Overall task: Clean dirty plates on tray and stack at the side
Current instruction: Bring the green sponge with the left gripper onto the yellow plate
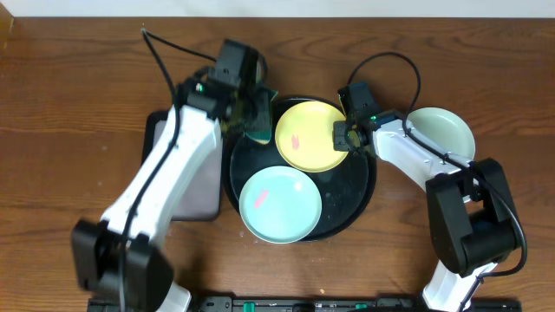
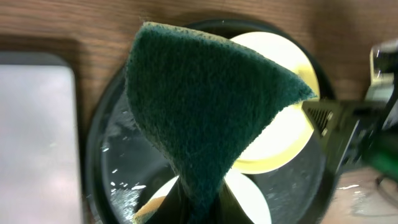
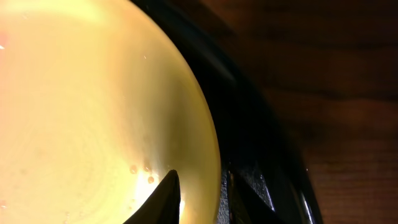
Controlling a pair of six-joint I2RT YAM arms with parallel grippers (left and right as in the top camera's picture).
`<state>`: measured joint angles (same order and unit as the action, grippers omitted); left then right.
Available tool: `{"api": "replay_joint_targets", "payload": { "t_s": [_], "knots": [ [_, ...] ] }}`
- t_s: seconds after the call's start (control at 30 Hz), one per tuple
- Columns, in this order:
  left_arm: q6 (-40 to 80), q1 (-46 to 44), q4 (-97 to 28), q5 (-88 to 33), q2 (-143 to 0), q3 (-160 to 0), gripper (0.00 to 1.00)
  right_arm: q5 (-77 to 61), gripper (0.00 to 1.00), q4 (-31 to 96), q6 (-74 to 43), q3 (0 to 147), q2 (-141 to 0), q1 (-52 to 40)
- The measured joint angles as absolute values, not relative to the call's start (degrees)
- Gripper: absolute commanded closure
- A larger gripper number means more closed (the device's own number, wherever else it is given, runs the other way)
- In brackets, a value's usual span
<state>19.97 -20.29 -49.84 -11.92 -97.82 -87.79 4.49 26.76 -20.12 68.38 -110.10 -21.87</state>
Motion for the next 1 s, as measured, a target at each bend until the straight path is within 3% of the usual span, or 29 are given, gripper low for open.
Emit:
{"api": "replay_joint_targets", "payload": {
  "t_s": [0.17,0.37,0.57,1.0],
  "knots": [
    [20.43,-19.99,-49.04,-16.49,-103.35,-90.48,0.93,4.49,0.78,26.24,-20.12,67.7,-110.13,-21.87],
    [20.8,-22.81,-48.38,-15.51,-106.06,-90.48,0.93,4.54,0.94,24.56,-20.14,66.87,-110.13,-21.87],
    [20.8,-23.73,-46.61,-13.96,-106.52,-90.48,0.93,4.47,0.99,23.75,-19.92,66.83,-110.13,-21.87],
    [20.8,-26.09,-43.0,-8.23,-106.52,-90.32,0.93,4.08,0.99,23.16,-20.36,66.74,-110.13,-21.89]
  ]
}}
